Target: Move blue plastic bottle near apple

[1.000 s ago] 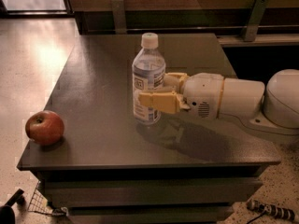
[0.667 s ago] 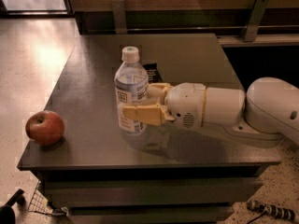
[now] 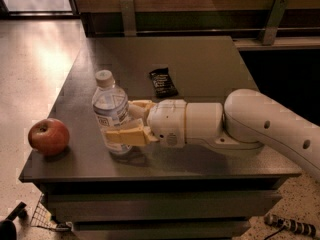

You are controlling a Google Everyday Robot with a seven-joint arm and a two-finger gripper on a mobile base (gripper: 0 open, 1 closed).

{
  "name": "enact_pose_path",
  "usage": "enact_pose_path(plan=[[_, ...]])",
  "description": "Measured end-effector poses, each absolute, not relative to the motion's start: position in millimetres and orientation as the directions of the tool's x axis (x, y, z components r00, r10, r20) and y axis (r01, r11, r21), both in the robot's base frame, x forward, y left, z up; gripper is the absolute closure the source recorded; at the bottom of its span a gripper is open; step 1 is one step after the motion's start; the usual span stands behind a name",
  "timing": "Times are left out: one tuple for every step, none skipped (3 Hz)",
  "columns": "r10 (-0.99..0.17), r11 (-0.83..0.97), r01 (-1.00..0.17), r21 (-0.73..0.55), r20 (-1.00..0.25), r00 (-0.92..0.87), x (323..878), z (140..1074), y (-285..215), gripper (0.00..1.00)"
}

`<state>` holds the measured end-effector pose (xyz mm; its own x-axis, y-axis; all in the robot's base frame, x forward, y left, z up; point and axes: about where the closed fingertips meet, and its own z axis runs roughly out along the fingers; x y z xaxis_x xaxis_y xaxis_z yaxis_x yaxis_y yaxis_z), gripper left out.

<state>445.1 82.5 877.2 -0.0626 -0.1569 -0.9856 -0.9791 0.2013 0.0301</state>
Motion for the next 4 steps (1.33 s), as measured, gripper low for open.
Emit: enact_pose_path(plan=[[-0.157, 0.201, -0.979, 0.03, -0.986, -0.063, 445.1, 878.1, 82.5, 1.0], [-0.157, 0.201, -0.979, 0.03, -0.986, -0.062, 445.2, 878.1, 82.5, 1.0], [-0.147, 0.184, -0.983, 0.025, -0.988, -0.053, 446.2, 876.6, 88.3, 1.0], [-0.147, 0.184, -0.983, 0.025, -0.988, -0.053, 446.3, 877.6, 88.3, 1.0]])
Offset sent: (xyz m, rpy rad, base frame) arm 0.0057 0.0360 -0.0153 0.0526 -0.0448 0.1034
